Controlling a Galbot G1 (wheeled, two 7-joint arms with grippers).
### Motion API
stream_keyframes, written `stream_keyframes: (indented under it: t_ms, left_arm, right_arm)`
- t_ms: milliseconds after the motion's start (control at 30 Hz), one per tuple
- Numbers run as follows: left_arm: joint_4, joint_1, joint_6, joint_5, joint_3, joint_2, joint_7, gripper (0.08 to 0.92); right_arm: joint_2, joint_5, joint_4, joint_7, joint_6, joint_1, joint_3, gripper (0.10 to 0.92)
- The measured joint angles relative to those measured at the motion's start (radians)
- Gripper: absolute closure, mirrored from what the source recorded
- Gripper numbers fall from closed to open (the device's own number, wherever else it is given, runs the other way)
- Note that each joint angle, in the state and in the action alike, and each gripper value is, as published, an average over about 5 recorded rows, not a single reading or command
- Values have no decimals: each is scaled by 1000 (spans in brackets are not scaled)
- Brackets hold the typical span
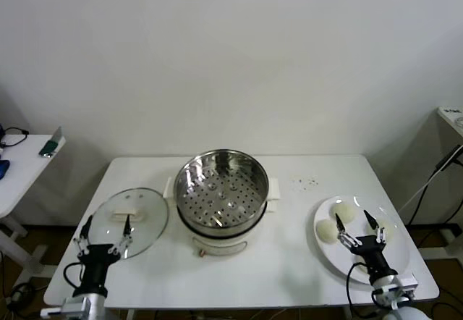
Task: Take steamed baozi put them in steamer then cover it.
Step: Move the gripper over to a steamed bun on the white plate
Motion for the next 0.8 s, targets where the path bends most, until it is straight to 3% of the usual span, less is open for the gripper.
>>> stream_keyframes:
  t_ms: [267,800]
  left_arm:
    - [6,-1,-1,3,2,7,4,177]
    - [3,-16,11,22,18,6,25,177]
  right_arm:
    - [-142,-84,-55,-120,-80,96,-29,203]
    - [-607,-319,-315,-580,-188,495,-367,203]
